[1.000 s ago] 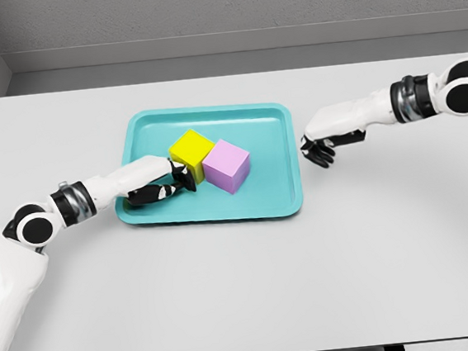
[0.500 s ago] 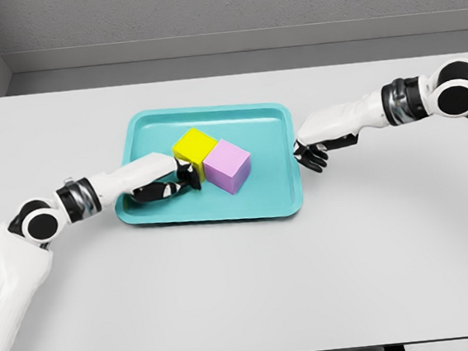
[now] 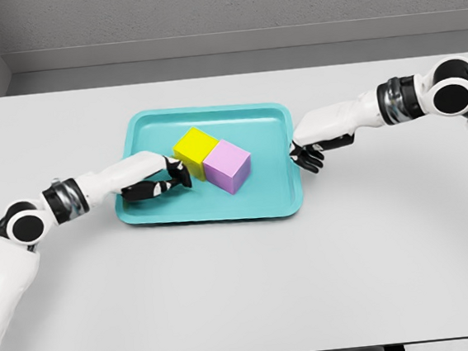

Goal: Push two cubes

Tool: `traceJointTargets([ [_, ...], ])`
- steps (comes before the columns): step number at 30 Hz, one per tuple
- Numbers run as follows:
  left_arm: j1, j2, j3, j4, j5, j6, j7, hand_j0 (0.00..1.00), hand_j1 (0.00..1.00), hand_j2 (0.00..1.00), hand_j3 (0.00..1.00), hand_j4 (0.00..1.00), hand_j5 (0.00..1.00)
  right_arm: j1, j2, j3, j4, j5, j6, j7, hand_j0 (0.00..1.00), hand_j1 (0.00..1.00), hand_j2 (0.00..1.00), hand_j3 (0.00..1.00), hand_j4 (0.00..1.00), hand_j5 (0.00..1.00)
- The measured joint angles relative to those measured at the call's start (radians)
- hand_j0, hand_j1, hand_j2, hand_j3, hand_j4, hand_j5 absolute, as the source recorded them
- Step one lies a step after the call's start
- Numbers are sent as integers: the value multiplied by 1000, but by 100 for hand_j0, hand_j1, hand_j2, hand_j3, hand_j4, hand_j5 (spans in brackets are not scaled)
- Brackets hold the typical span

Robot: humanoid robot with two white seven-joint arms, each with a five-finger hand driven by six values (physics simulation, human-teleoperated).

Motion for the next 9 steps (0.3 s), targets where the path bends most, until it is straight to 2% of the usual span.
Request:
traceJointTargets([
  [1,15,52,0,-39,45,0,0,54,54,54,54,54,54,0,-2,-3,2,2,0,0,11,11,11,11,11,11],
  [2,34,112,1,-78,102,0,0,67,67,67,67,67,67,0,-4,-6,4,5,0,0,12,12,12,12,12,12],
  [3,43,178,6,-107,158,0,0,100,100,100,100,100,100,0,-9,-10,7,7,0,0,12,12,12,12,12,12],
  [4,110,237,33,-128,203,-1,0,100,100,100,100,100,100,2,-14,-16,12,10,0,0,12,12,12,12,12,12],
  [6,195,326,106,-155,262,0,0,100,100,100,100,100,100,3,-28,-36,38,23,0,0,13,13,13,13,13,13],
  [9,207,388,159,-173,301,1,0,100,100,100,100,100,100,3,-49,-54,94,35,0,0,14,14,14,14,14,14],
])
